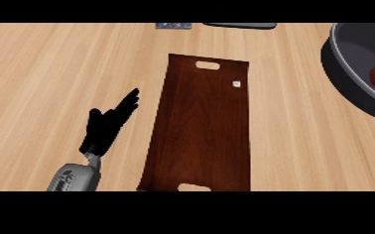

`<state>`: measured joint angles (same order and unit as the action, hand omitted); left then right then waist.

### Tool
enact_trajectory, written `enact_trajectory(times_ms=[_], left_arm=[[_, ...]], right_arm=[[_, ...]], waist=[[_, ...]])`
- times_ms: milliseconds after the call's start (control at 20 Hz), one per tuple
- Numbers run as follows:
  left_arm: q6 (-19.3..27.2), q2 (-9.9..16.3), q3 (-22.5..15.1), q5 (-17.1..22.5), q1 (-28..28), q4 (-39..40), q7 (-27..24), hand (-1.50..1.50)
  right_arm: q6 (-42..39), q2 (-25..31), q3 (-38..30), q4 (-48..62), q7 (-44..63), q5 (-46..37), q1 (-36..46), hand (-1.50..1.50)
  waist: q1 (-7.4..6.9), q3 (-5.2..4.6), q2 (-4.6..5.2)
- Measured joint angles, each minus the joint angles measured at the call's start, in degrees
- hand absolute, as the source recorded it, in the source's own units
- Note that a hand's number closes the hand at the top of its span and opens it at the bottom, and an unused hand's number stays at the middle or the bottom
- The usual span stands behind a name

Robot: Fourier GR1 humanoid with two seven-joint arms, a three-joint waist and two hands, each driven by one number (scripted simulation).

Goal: Pick the bell pepper from the tray and place it in the pot

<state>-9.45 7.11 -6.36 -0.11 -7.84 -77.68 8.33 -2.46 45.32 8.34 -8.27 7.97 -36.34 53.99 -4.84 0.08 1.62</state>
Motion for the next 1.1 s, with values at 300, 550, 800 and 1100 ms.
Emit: enact_trajectory(times_ms=[300, 550, 800, 1100], left_arm=[[-0.06, 0.15, 0.32, 0.32, 0.59, -1.26, 0.71, 0.0], [-0.08, 0.36, 1.01, 0.58, 0.48, -0.71, 0.38, 0.0], [0.57, -0.19, 1.11, 0.37, 0.59, -0.23, 0.06, 0.0], [0.19, 0.16, 1.5, 0.82, 1.08, -0.93, 0.69, 0.0]], right_arm=[[-0.03, -3.59, -3.11, 1.86, 0.3, 2.6, 2.1, -1.5], [8.36, -4.91, -11.37, -1.12, -4.84, 10.36, 3.79, -1.5], [16.49, -3.61, -20.61, -3.09, -9.82, 18.65, 4.16, -1.5], [22.57, 0.24, -29.89, -4.01, -16.72, 26.49, 1.42, -1.5]], waist=[[0.49, 0.06, -0.11], [1.3, 0.27, -0.14], [2.0, 0.3, -0.14], [2.41, 0.27, -0.31]])
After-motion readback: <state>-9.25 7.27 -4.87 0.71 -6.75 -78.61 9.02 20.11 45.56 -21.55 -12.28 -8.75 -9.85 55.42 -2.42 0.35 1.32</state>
